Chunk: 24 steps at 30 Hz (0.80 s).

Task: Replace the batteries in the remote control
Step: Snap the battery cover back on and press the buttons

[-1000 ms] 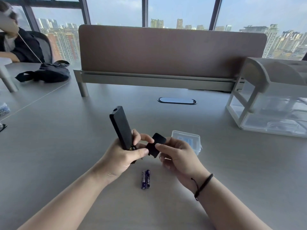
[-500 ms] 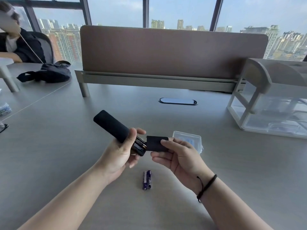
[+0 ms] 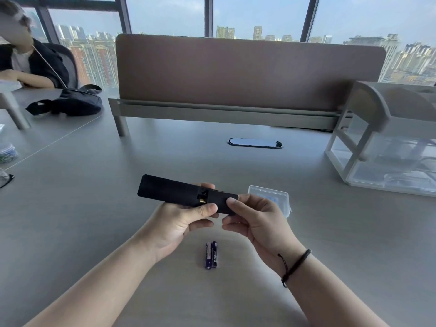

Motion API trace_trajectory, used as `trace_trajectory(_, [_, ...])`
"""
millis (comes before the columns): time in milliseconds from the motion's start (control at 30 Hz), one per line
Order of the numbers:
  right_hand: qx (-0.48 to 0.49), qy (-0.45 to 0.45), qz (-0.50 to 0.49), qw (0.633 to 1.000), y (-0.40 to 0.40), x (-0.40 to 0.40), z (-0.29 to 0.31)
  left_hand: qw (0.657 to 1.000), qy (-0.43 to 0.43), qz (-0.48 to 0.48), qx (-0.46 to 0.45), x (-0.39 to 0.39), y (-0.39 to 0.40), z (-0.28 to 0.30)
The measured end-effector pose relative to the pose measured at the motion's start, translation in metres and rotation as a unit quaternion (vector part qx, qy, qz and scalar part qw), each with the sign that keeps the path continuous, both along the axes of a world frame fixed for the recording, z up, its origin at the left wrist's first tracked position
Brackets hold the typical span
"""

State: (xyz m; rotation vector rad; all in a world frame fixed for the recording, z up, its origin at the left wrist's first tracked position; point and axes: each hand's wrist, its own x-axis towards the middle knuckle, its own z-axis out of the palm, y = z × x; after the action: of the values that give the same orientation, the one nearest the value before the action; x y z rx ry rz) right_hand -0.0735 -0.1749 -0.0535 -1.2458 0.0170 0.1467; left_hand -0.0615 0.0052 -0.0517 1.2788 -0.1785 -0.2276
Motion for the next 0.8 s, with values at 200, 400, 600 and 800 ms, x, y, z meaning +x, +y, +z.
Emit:
trace_trajectory(200, [-0.076, -0.040, -0.035, 0.996, 0.0051, -0.0010, -0.0029, 1.000, 0.010, 0.016, -0.004, 0.0011, 0.0014, -0.0007])
trace_trajectory(400, [-0.076, -0.058, -0.014, 0.995, 0.0060, -0.0023, -0.0019, 0.999, 0.018, 0.029, -0.013, 0.0017, 0.0010, -0.0012])
trace_trajectory(600, [-0.043, -0.049, 0.010, 0.998, 0.0042, -0.0018, -0.0015, 0.999, -0.011, -0.021, -0.026, 0.0015, 0.0045, 0.0002])
trace_trajectory(800, [-0.039, -0.046, -0.006, 0.998, 0.0020, 0.0017, -0.0028, 0.999, -0.044, -0.026, 0.010, -0.0018, 0.0011, 0.0012])
